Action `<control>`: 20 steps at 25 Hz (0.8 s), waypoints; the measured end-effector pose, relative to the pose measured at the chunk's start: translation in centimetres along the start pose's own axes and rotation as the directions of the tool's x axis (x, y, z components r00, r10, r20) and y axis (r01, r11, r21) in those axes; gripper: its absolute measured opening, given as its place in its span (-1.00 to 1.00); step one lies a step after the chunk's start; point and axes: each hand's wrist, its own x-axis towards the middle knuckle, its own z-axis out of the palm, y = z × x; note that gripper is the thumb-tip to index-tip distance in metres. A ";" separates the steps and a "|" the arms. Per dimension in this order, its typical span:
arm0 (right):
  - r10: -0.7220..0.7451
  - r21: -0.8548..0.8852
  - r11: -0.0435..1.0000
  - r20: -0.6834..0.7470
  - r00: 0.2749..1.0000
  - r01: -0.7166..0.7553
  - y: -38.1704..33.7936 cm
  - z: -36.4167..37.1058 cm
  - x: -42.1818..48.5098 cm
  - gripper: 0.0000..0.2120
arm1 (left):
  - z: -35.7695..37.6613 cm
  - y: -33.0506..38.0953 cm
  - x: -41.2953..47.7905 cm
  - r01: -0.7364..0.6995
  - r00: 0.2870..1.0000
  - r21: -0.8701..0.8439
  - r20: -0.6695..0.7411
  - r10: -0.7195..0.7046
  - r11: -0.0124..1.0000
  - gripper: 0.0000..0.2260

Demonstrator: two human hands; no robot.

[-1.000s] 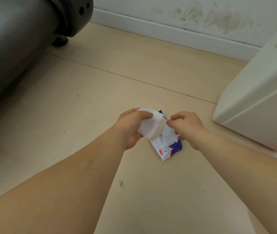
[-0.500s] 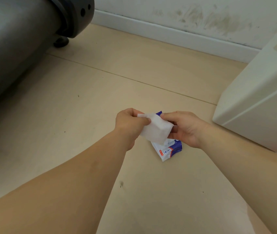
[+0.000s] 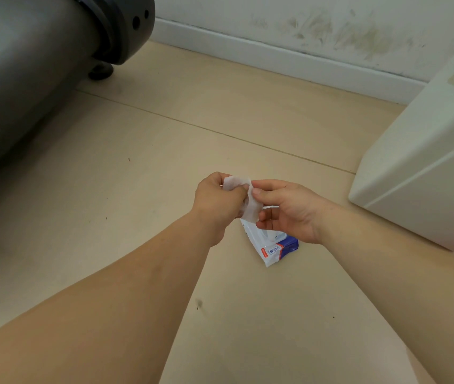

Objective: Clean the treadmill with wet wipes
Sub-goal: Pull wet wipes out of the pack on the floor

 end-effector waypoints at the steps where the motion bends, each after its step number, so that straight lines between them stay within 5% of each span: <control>1: -0.021 0.007 1.000 -0.032 0.999 0.021 0.0 -0.1 0.2 -0.79 | 0.0 0.1 0.0 0.006 1.000 -0.017 0.013 -0.006 1.000 -0.80; 15: -0.006 0.094 0.995 -0.103 0.995 0.016 -0.3 0.3 0.7 -0.91 | -0.9 0.4 0.4 0.089 0.996 -0.142 -0.013 -0.092 0.986 -0.92; 20: 0.014 -0.006 1.000 0.067 0.998 -0.014 -0.4 0.3 1.0 -0.49 | -0.6 0.5 0.4 0.049 0.999 -0.163 0.009 -0.048 0.985 -0.92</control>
